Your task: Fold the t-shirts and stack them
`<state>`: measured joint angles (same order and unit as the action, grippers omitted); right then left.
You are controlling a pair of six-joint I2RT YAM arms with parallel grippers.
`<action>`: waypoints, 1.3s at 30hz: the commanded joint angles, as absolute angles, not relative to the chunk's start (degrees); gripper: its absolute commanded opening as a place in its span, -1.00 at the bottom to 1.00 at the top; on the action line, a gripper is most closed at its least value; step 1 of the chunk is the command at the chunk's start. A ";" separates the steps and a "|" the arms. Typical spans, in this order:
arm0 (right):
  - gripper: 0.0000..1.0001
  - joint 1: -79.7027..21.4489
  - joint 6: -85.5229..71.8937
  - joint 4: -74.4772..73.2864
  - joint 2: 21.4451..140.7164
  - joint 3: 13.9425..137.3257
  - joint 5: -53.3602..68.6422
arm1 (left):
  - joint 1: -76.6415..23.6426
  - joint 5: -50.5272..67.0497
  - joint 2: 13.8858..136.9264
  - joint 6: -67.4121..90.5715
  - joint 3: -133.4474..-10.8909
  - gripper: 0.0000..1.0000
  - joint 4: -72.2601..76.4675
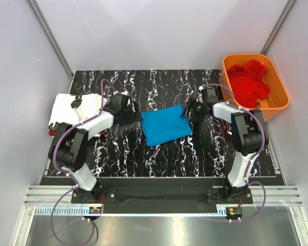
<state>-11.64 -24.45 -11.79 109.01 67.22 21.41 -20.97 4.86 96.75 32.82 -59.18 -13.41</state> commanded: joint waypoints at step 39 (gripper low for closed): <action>0.62 -25.22 -27.42 -8.35 95.01 54.84 5.56 | -24.61 -32.79 93.86 24.17 -67.76 0.98 -31.47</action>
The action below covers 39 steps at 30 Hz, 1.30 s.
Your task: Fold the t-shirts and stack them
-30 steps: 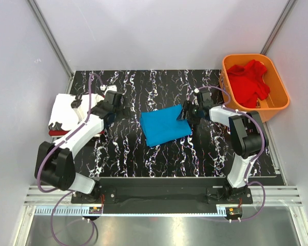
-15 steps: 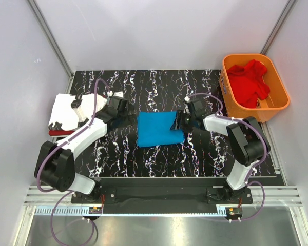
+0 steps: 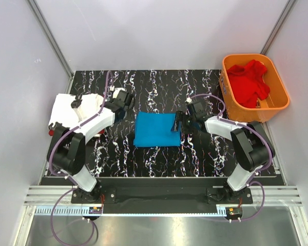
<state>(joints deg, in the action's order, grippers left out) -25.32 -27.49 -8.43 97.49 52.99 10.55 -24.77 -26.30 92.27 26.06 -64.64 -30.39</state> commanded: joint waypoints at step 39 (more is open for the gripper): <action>0.19 -21.53 -34.19 -7.12 113.73 69.43 9.75 | -24.87 -1.32 110.30 33.75 -69.79 0.61 -12.66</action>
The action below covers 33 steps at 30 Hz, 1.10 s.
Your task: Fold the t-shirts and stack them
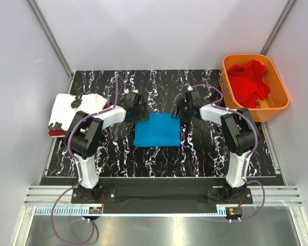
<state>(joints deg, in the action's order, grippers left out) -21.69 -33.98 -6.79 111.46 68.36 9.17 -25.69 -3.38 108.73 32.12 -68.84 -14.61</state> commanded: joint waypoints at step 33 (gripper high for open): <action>0.18 -22.50 -36.56 -9.40 108.98 63.28 3.60 | -22.85 0.44 108.46 36.74 -63.63 0.29 -6.77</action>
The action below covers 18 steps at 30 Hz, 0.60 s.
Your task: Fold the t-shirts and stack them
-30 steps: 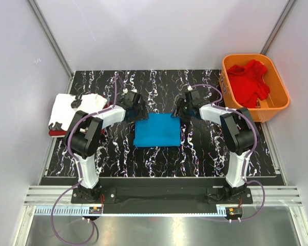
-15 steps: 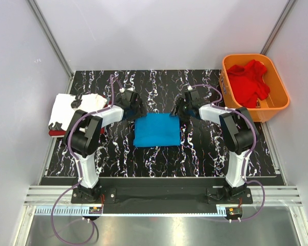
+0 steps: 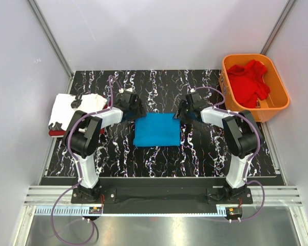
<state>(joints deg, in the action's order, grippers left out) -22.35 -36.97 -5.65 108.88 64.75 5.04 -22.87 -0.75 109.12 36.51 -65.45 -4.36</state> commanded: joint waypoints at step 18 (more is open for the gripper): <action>-1.00 -26.36 -35.86 -6.51 110.14 68.99 6.68 | -23.20 -2.19 105.75 36.22 -63.72 -1.00 -7.99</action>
<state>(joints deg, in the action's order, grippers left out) -24.60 -37.71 -5.34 112.44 67.83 5.72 -22.98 -0.19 109.45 37.52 -65.17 -4.64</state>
